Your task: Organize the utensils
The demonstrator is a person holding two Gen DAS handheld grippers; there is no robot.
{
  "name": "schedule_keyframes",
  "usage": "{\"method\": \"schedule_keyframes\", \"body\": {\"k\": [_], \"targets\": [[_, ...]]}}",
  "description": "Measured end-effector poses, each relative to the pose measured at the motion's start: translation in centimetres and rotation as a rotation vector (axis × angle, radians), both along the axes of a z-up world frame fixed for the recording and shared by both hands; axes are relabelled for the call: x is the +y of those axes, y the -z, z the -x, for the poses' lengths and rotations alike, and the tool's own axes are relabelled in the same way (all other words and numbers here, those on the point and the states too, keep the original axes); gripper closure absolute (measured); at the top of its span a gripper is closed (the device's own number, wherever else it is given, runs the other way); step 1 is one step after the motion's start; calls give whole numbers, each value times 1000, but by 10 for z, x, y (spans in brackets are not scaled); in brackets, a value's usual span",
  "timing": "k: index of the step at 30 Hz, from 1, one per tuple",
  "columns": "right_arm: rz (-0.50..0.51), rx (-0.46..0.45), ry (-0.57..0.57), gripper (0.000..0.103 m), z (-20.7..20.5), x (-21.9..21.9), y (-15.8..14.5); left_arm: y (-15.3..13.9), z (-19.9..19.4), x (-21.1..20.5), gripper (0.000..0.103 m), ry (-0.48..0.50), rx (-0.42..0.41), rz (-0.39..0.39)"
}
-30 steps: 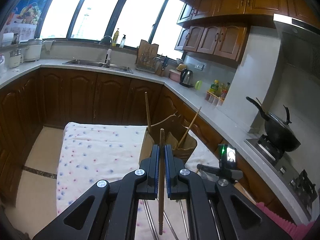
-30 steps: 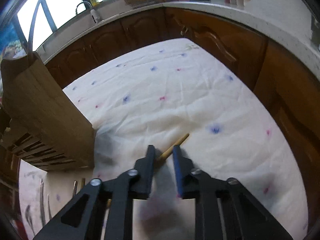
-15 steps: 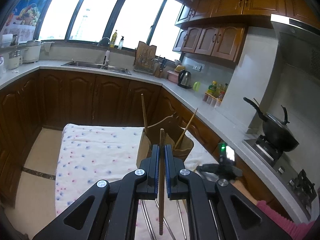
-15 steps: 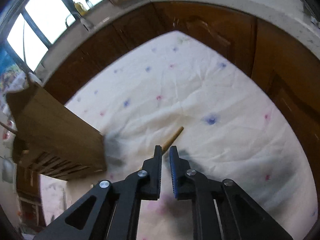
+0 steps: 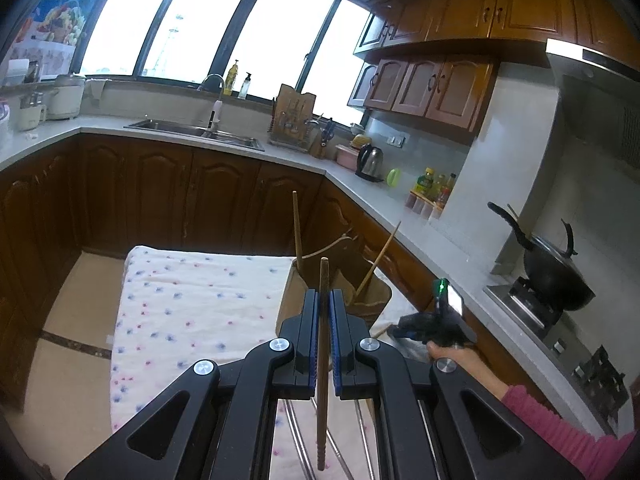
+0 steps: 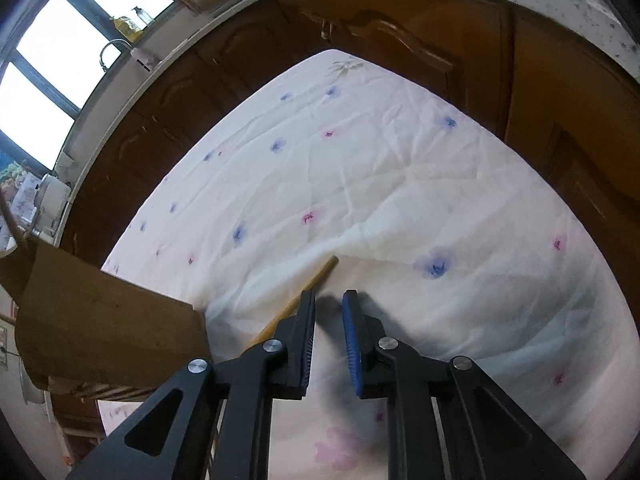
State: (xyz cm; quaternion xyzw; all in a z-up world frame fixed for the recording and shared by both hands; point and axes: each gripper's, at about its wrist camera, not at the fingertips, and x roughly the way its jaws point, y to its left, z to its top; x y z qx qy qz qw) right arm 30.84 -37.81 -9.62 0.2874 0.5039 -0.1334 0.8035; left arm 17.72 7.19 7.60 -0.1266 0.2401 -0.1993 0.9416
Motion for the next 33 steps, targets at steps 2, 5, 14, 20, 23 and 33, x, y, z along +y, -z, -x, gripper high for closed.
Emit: {"method": "schedule_keyframes", "body": {"k": [2,5,14,20,23,33], "targets": [[-14,2,22,83,-6,-1,1,3,-1,-1,100,6,3,3],[67,36,-16,77,-20,13,-3,4,-1,2,100,3,4,3],[81,11,-19,62,-20,19,-3,7,-5,10,100,-22,11,16],[310,71,-169,75,-37,46,0,6,-4,8,100,-23,7,16],[311,33,-213,93,-25,45,0,7,-2,10,100,-28,9,14],[40,-223,-156,98,43,21,-38,-1,5,1,100,-25,0,-15]]}}
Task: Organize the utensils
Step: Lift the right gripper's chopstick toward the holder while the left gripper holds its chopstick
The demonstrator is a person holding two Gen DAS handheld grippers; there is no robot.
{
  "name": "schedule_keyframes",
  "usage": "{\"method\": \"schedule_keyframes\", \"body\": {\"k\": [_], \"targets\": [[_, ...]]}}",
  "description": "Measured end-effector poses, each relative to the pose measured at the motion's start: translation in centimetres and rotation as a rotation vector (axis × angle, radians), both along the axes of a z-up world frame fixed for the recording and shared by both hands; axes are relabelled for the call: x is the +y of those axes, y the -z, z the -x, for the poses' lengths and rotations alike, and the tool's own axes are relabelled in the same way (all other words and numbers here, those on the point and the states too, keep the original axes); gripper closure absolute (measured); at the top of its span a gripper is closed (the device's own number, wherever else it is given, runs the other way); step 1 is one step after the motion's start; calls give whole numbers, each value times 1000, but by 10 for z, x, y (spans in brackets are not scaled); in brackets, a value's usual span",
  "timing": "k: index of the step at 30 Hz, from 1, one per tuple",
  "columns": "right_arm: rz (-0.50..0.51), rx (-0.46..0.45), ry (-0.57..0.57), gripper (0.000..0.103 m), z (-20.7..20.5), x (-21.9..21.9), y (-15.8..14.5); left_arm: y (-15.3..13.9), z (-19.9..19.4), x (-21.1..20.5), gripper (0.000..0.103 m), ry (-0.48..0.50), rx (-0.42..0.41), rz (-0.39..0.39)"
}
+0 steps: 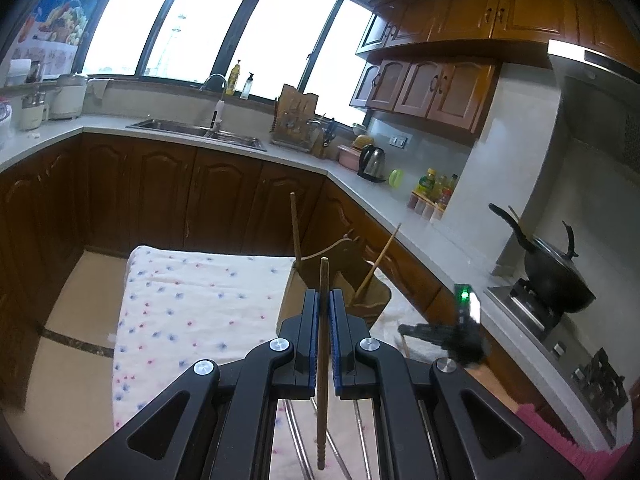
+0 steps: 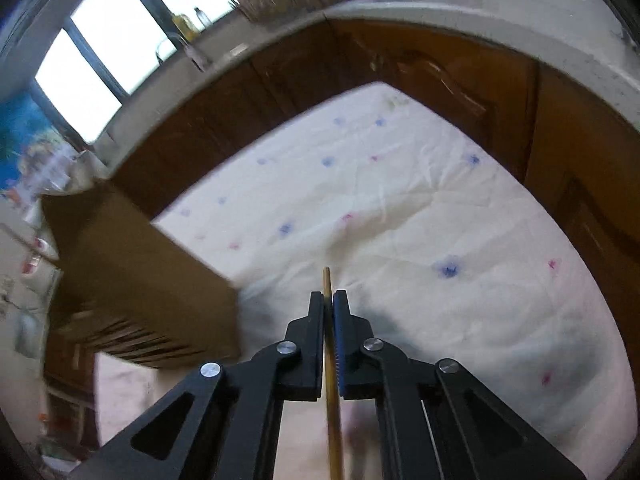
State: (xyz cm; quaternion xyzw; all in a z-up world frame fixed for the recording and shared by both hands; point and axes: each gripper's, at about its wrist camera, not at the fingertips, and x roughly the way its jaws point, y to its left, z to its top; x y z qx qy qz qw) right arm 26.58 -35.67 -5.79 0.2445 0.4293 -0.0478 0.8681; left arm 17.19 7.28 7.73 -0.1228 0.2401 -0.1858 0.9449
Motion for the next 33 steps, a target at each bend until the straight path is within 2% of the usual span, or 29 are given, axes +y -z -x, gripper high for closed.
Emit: {"method": "schedule_keyframes", "body": {"k": [14,18,33], "targets": [[-26,-300,-120,99,56,35,-104,-10,10,-12,100,23,-17,-23],[20,-359,-135,99,65,42,-126,-11,11,-14,100,29,-22,-24],[19,-467,-143,99,68,44,-161,-10,-5,-19,100,16,-35,-18]]}}
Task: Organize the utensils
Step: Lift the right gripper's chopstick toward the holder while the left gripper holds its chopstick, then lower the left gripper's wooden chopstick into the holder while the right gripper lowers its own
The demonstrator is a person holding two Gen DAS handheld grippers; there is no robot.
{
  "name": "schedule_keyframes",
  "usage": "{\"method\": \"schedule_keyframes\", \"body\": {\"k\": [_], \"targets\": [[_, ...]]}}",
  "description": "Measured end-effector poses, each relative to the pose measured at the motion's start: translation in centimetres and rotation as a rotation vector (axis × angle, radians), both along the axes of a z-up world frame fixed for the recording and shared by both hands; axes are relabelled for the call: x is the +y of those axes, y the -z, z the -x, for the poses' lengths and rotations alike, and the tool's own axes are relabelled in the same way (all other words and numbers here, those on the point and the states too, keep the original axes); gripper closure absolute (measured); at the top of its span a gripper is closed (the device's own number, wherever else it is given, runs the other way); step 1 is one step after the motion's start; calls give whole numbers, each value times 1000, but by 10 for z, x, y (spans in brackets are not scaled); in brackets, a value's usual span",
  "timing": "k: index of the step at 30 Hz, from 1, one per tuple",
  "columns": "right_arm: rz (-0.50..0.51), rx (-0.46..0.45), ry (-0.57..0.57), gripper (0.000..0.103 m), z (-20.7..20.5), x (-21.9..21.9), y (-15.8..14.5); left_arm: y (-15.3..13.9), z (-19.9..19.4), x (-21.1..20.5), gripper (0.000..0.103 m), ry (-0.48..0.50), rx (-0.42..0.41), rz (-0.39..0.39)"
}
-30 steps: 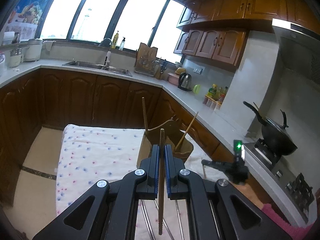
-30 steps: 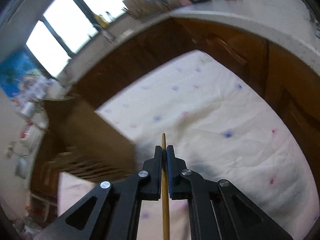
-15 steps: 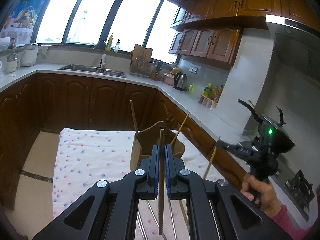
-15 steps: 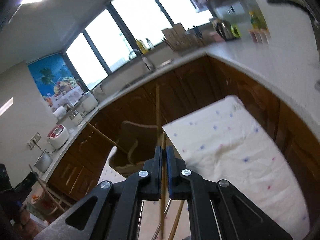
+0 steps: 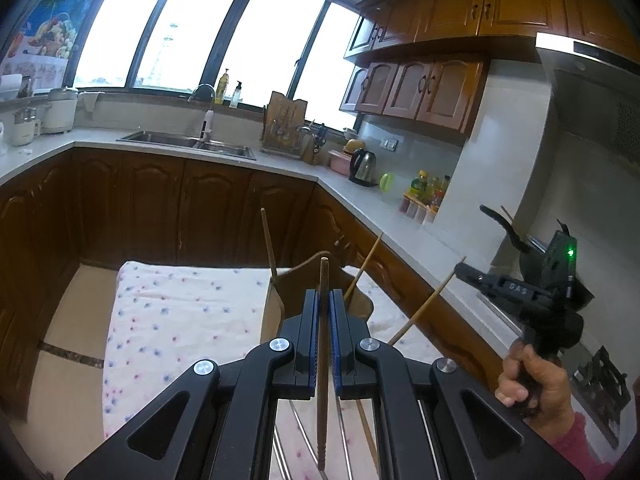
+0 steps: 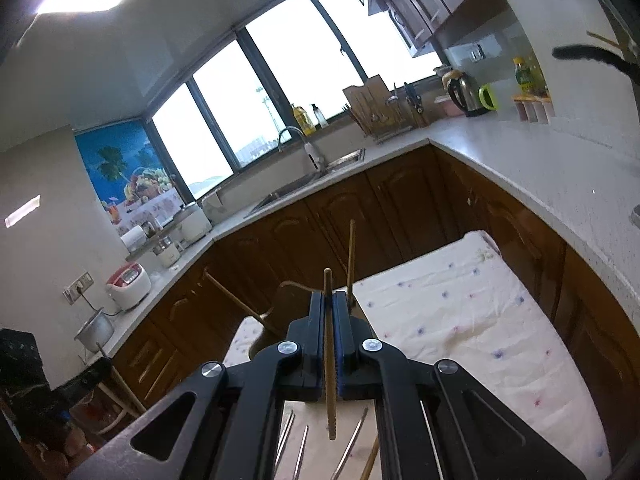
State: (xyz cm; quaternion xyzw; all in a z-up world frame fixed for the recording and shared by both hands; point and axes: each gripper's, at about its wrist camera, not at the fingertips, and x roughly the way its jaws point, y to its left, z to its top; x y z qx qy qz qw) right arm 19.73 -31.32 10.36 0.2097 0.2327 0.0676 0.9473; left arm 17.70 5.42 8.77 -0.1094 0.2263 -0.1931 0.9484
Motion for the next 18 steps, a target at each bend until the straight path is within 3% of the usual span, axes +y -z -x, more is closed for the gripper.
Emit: {"method": "schedule_keyframes", "body": {"k": [11,18], "targets": [[53,-139,36,99,-19,3,-48,-23,-44,-1,100,-35,-136,56],[115,-165,57,99,-46,8,-54,-22,-88,-2,100,-112,-218,96]]}}
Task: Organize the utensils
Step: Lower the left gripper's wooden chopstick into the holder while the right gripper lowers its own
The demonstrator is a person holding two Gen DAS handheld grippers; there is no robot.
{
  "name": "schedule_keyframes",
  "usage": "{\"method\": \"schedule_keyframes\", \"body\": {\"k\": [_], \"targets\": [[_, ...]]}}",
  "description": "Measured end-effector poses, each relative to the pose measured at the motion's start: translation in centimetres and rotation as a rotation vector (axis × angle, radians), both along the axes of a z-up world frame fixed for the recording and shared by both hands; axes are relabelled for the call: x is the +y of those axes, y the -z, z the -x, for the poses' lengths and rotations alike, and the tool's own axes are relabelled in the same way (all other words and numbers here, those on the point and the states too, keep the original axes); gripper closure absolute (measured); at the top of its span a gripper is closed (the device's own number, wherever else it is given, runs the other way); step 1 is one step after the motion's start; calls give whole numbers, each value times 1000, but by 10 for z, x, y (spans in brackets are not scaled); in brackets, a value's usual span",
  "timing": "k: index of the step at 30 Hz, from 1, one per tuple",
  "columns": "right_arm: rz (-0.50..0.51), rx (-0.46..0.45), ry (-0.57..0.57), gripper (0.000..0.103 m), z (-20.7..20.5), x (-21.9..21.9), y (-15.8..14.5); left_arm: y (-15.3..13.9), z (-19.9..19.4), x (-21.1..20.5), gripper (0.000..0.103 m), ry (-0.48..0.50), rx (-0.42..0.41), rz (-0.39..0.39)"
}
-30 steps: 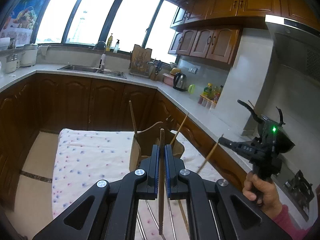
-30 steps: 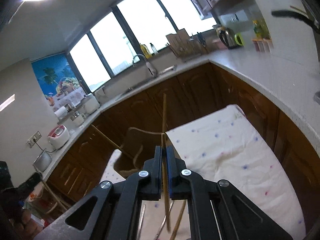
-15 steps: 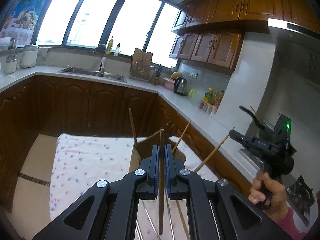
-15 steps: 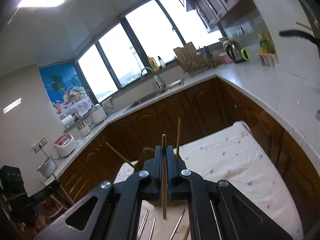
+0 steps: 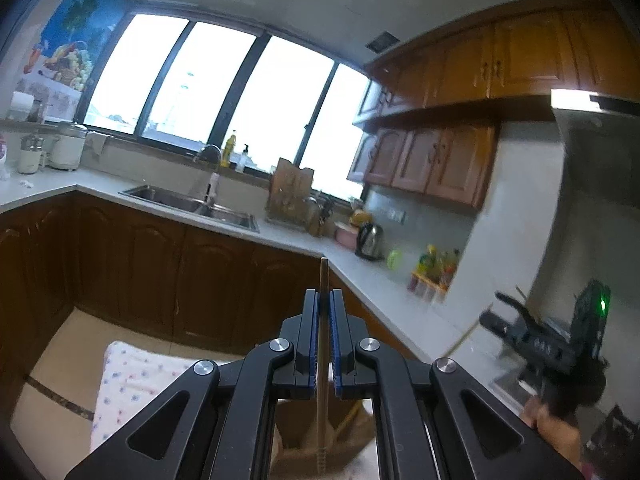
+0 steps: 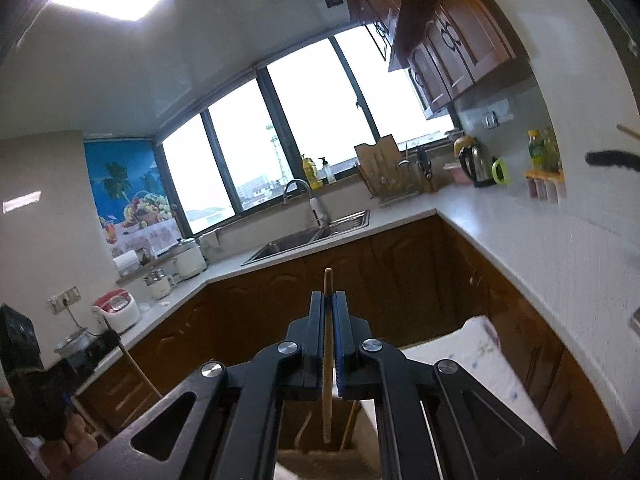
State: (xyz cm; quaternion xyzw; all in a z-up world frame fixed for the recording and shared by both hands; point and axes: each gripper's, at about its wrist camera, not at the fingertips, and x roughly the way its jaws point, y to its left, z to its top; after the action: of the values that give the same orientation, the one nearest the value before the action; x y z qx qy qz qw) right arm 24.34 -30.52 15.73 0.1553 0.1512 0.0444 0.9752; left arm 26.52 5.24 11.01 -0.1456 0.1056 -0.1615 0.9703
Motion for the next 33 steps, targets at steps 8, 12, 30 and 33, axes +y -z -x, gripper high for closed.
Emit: {"method": "schedule_keyframes", "body": {"k": [8,12,30,33], "targets": [[-17,66,7,99,-28,-2,45,70,-39,-22,99,-111,21,55],[-20,113,-4,99,-37,1,71,83,-39,-36,99,-157,-13,57],[-24,136,-11,99,-46,4,87,100,-43,-46,99,-208,-40,65],[-28,141,-16,99,-47,4,88,107,-46,-53,99,-184,-23,55]]}}
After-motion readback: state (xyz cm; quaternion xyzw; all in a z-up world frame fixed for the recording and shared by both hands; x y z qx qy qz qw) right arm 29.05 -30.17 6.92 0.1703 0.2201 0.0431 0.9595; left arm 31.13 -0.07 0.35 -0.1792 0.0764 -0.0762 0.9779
